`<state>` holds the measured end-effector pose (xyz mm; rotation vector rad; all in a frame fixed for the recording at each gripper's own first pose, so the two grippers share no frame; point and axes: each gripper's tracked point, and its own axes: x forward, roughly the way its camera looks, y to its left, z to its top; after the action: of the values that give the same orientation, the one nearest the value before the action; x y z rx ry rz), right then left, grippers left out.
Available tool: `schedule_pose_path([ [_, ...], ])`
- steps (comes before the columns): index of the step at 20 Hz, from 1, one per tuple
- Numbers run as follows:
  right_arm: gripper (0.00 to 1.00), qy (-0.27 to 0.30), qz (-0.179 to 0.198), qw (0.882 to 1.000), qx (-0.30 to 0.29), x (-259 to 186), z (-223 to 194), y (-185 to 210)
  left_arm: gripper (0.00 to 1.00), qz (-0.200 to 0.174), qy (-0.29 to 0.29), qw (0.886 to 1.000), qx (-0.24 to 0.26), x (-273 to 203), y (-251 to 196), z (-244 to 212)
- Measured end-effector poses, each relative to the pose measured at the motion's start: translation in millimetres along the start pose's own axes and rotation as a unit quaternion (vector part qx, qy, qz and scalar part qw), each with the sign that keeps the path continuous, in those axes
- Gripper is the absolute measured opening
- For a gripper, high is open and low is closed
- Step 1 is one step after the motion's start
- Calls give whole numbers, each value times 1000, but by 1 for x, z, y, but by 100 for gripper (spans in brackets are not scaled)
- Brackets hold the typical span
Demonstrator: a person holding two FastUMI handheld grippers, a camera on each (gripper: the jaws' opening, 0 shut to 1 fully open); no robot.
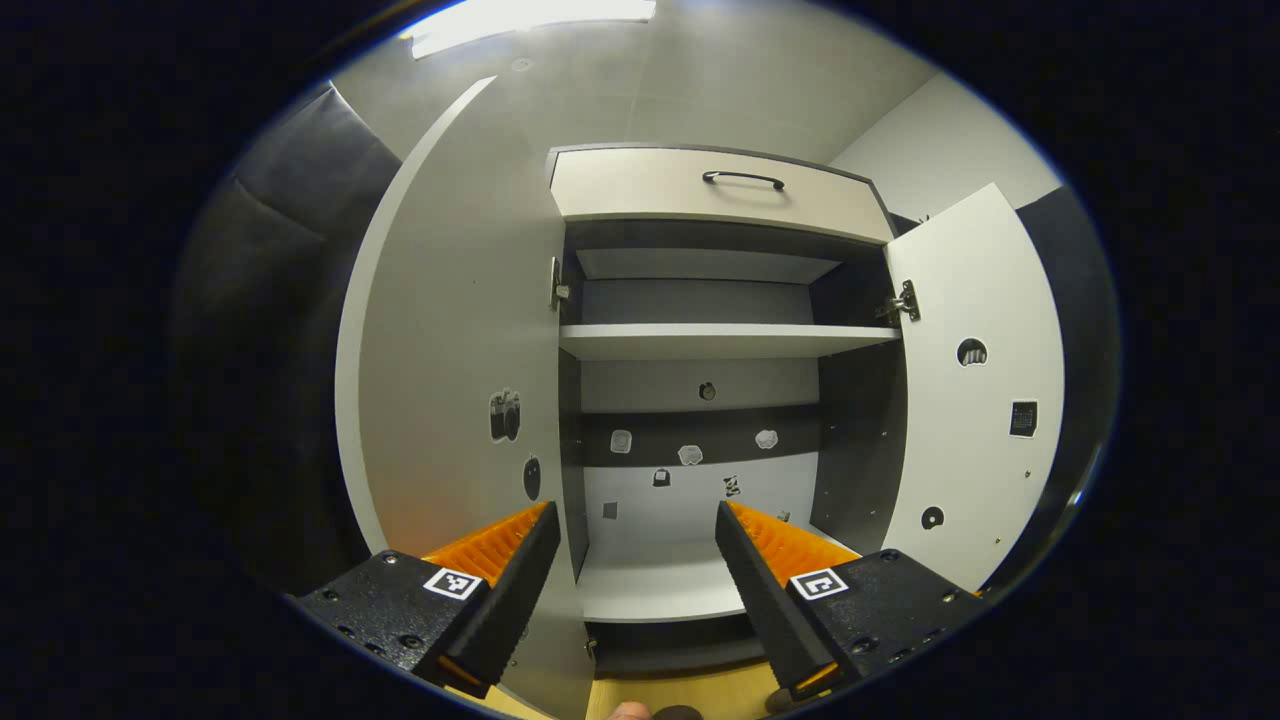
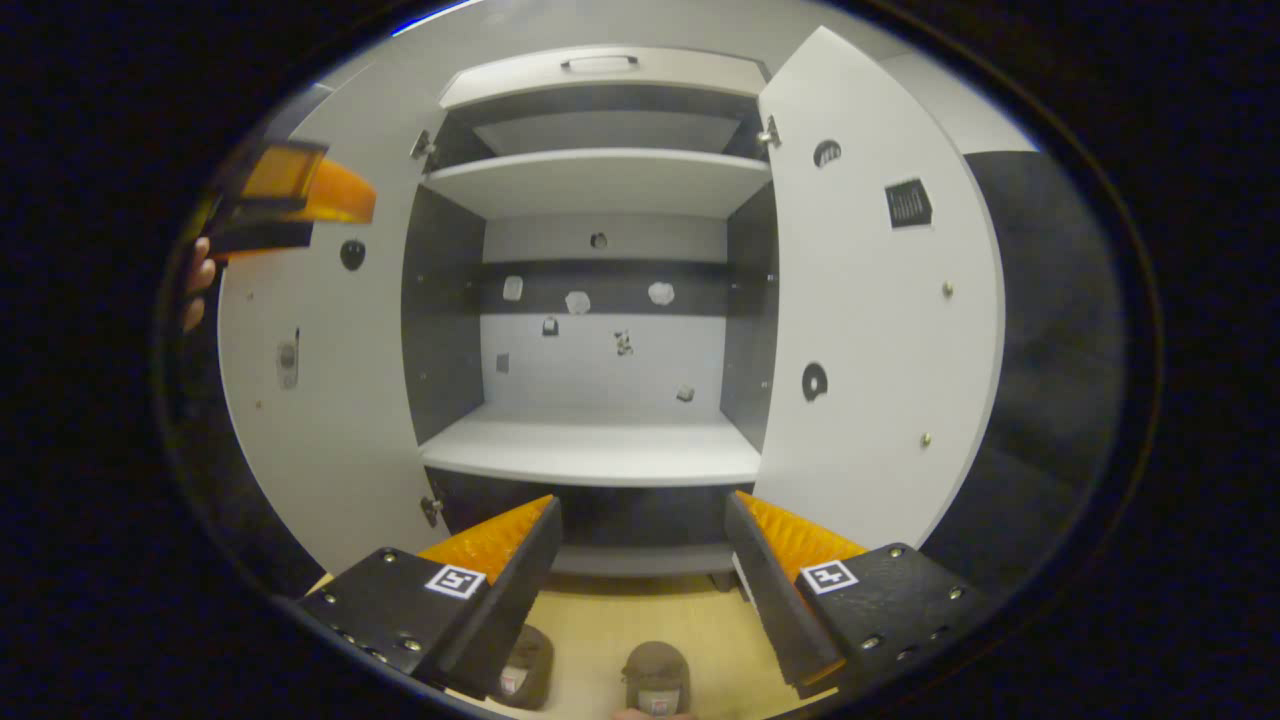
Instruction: Grab one shoe with the right hand and put it into the shoe cabinet, grab the other shoe with the left hand and put it into the shoe cabinet; then close the right door with the right hand and the left door with the left hand.
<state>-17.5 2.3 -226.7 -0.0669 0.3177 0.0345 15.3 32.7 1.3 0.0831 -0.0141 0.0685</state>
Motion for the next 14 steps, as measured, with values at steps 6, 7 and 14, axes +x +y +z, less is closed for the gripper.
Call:
schedule_pose_path([
  [6,98,109,-3,994,-22,11,-127,-6,96,-1,3,1000,-1,9,4,-4],
  [7,98,132,0,991,-24,11,-149,-6,96,-2,4,1000,-3,9,4,-5],
  [14,99,255,32,966,-34,1,-270,3,95,-7,8,1000,-1,15,4,-12],
])
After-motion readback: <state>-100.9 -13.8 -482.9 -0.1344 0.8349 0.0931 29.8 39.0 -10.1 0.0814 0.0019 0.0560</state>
